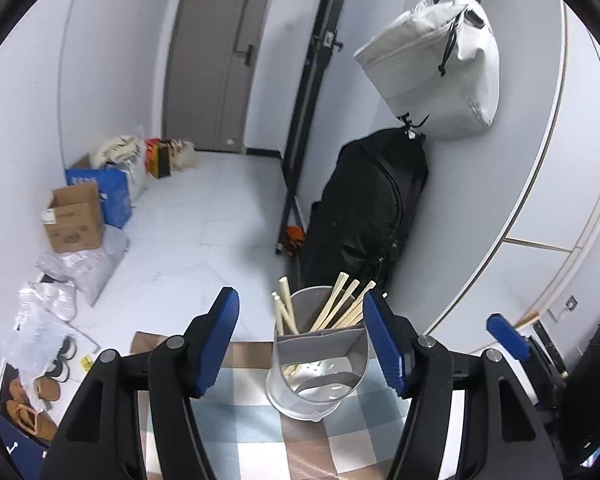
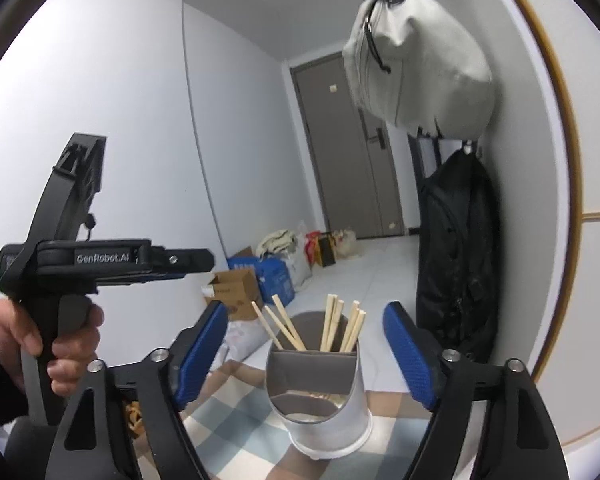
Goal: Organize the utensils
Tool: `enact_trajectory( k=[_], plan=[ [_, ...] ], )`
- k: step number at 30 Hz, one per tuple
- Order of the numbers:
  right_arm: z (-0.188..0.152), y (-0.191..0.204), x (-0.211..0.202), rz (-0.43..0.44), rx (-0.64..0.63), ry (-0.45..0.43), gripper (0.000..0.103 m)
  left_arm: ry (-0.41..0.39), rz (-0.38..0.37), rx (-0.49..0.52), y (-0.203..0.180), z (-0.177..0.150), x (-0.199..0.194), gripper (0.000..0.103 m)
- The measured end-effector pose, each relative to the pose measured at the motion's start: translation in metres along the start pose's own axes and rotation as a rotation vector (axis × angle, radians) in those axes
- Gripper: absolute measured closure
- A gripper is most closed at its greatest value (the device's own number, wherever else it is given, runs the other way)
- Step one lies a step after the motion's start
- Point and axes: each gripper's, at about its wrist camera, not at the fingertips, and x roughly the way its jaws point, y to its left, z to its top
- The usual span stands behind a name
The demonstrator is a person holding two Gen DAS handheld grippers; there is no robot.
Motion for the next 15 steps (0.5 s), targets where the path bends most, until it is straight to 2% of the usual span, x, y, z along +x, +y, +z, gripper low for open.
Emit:
enact_trajectory(
  k=[3, 7, 15],
  plan=[
    [-0.002, 0.003, -0.011, -0.005, -0.003, -0.018, 0.017, -0.038, 0.030, 0.012, -0.003, -0.008, -0.015, 0.032],
    [-0.004, 0.007, -0.028, -0.013, -0.004, -0.047, 0.006, -0.088, 0.056, 0.029, -0.008, -0.015, -0.033, 0.024],
    [-0.013, 0.018, -0.060, -0.018, 0.003, -0.080, 0.000, -0.167, 0.093, 0.054, -0.012, -0.035, -0.061, 0.010]
  ],
)
